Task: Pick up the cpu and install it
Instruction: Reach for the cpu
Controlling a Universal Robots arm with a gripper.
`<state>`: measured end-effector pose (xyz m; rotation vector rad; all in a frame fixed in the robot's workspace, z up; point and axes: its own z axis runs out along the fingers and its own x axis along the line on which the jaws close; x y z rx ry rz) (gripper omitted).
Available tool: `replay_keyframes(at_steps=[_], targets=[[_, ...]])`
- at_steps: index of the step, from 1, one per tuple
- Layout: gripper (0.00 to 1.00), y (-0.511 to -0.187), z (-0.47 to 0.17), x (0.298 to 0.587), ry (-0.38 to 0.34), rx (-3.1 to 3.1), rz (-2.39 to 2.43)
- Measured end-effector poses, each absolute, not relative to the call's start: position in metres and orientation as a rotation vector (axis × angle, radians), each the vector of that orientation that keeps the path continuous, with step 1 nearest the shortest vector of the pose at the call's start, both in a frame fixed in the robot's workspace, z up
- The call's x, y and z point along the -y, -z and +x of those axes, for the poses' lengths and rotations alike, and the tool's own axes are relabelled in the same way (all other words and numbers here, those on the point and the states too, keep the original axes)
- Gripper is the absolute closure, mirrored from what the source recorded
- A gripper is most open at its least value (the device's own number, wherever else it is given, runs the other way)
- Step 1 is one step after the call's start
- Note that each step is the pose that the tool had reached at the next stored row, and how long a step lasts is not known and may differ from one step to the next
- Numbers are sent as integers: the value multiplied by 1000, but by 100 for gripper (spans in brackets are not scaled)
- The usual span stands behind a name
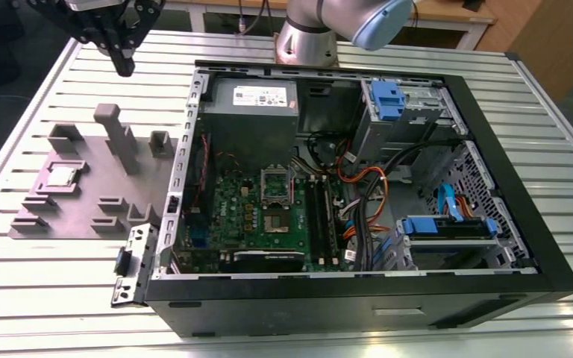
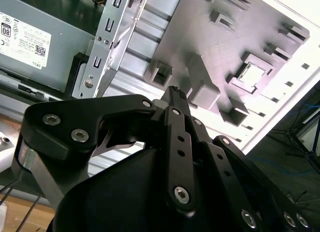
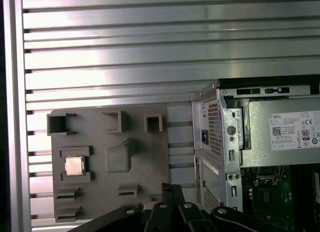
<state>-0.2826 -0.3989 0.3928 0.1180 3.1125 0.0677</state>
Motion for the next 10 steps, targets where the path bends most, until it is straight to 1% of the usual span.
replay_keyframes(at_steps=[10], targets=[[89,-393,-286,399,-68,-3112,118]])
